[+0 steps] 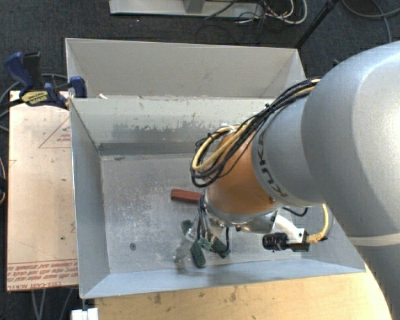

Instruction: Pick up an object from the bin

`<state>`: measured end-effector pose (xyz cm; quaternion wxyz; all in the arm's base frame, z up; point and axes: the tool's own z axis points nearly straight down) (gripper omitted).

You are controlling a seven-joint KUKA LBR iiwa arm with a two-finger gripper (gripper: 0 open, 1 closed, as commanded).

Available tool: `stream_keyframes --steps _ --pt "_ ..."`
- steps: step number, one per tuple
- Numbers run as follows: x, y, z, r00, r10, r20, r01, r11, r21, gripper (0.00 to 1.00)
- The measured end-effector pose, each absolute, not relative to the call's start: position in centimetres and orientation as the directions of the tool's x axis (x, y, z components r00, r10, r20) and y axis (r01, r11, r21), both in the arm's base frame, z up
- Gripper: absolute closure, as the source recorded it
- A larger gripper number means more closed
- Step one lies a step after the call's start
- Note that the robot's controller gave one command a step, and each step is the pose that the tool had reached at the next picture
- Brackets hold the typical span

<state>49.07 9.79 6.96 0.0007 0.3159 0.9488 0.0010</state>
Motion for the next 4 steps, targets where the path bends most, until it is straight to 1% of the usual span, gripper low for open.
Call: stream_keyframes --steps 1,2,3,4 --pt "49.1 9.8 7.1 -0.801 0.599 0.002 0.599 0.801 0.003 1.0" --pt "49.2 9.9 11.3 -0.802 0.597 -0.002 0.597 0.802 0.004 1.0" --pt "49.3 10.0 14.0 -0.804 0.595 -0.002 0.595 0.804 0.003 1.0" --pt "49.4 10.1 17.4 -0.806 0.592 -0.002 0.592 0.806 0.004 1.0"
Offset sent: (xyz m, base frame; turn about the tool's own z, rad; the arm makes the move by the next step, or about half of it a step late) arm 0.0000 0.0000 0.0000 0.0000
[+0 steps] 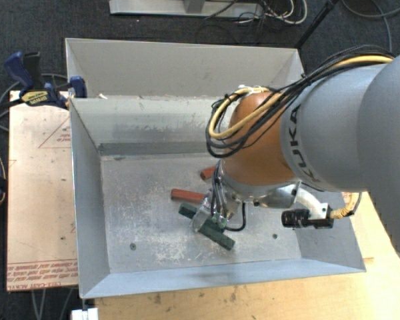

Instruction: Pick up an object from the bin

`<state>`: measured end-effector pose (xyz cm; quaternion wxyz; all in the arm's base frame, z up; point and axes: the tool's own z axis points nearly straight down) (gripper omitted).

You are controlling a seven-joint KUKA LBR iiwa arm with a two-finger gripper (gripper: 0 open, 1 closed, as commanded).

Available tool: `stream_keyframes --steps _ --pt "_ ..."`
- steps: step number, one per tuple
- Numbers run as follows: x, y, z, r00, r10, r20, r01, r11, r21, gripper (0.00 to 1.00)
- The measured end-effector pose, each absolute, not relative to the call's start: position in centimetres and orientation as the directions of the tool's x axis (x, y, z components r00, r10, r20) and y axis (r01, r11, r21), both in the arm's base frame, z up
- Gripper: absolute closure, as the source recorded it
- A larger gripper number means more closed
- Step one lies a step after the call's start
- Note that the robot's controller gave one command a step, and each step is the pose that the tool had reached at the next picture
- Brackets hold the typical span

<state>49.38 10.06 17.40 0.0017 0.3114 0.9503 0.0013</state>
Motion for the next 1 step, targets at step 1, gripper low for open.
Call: stream_keyframes --steps 1 --pt "49.45 10.11 19.45 -0.808 0.589 -0.002 0.589 0.808 0.003 1.0"
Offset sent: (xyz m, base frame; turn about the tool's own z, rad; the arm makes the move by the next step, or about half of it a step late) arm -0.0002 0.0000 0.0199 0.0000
